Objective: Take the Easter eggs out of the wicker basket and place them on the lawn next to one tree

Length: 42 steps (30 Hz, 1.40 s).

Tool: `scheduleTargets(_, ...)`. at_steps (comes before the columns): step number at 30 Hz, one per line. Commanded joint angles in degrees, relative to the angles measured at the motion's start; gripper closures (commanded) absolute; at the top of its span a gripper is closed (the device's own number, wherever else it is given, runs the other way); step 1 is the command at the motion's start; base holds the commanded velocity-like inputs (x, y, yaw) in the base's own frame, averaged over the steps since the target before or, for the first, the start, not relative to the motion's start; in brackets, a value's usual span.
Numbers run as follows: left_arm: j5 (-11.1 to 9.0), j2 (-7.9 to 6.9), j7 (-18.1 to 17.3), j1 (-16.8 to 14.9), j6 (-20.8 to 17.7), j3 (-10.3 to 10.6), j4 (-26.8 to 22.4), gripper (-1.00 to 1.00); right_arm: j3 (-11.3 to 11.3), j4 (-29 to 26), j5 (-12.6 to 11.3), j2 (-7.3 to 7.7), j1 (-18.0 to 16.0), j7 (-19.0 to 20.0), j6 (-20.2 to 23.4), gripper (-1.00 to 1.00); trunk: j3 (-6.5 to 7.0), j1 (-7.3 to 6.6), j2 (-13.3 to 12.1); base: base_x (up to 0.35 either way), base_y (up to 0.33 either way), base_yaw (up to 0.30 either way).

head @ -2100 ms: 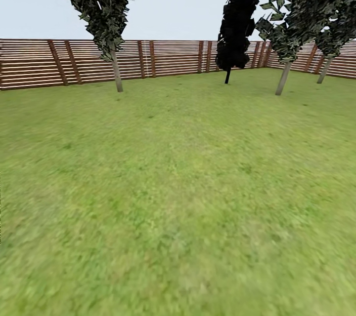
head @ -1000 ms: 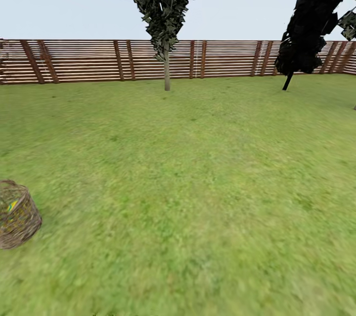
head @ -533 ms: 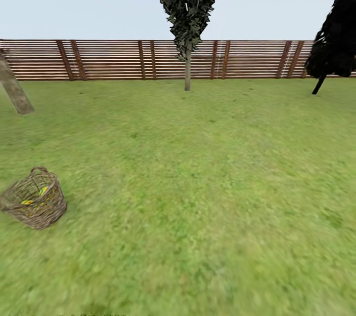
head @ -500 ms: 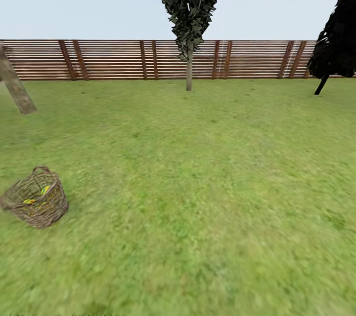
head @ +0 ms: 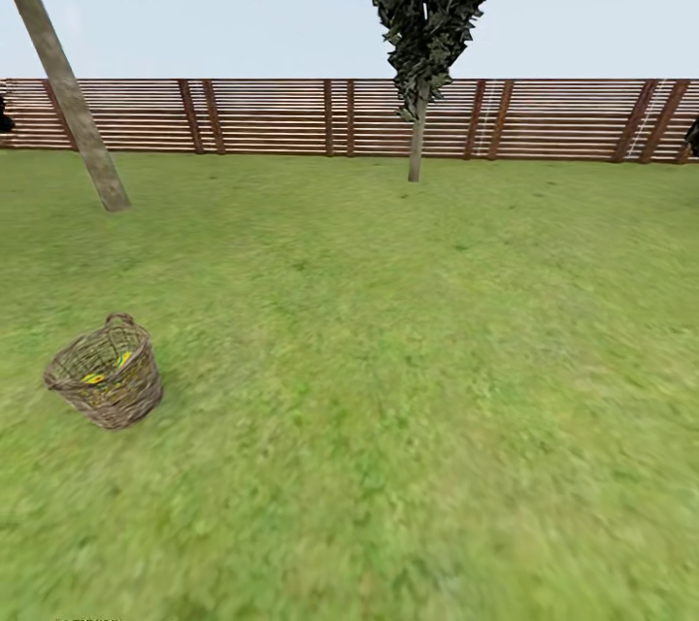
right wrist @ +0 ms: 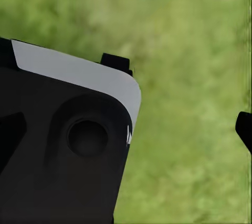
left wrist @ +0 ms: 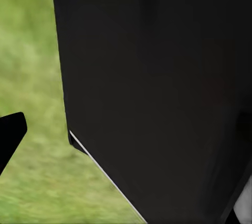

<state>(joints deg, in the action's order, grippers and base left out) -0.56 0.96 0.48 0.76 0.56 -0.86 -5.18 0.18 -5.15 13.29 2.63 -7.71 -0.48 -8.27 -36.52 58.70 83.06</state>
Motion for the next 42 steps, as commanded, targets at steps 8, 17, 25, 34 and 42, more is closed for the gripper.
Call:
scheduleTargets(8,-0.06,0.01,0.05,0.04,0.06,-0.09,-0.1,-1.0,-0.01,0.05,0.33,0.01,-0.03,-0.05,-0.17,-1.0,-0.04,0.02,0.02,0.234,-0.234,0.286)
scheduleTargets(17,-0.06,0.01,0.05,0.04,0.06,-0.1,-0.1,-1.0,-0.01,0.05,0.33,0.01,-0.03,-0.05,-0.17,-1.0,0.06,0.02,0.02,0.234,-0.234,0.286)
scheduleTargets(25,-0.06,0.01,0.05,0.04,0.06,-0.09,-0.1,-1.0,-0.02,0.05,0.33,0.01,-0.03,-0.05,-0.21,-1.0,0.4,0.02,0.02,0.234,-0.234,0.278)
scheduleTargets(34,-0.06,0.01,0.05,0.04,0.06,-0.08,-0.1,-1.0,-0.01,0.05,0.33,0.01,-0.03,-0.05,-0.21,-1.0,0.79,0.02,0.02,0.23,-0.233,0.277)
scheduleTargets(42,-0.06,0.01,0.05,0.04,0.06,-0.03,-0.1,-1.0,-0.01,0.05,0.33,0.01,-0.03,-0.05,-0.19,-1.0,1.13,0.02,0.02,0.209,-0.213,0.277)
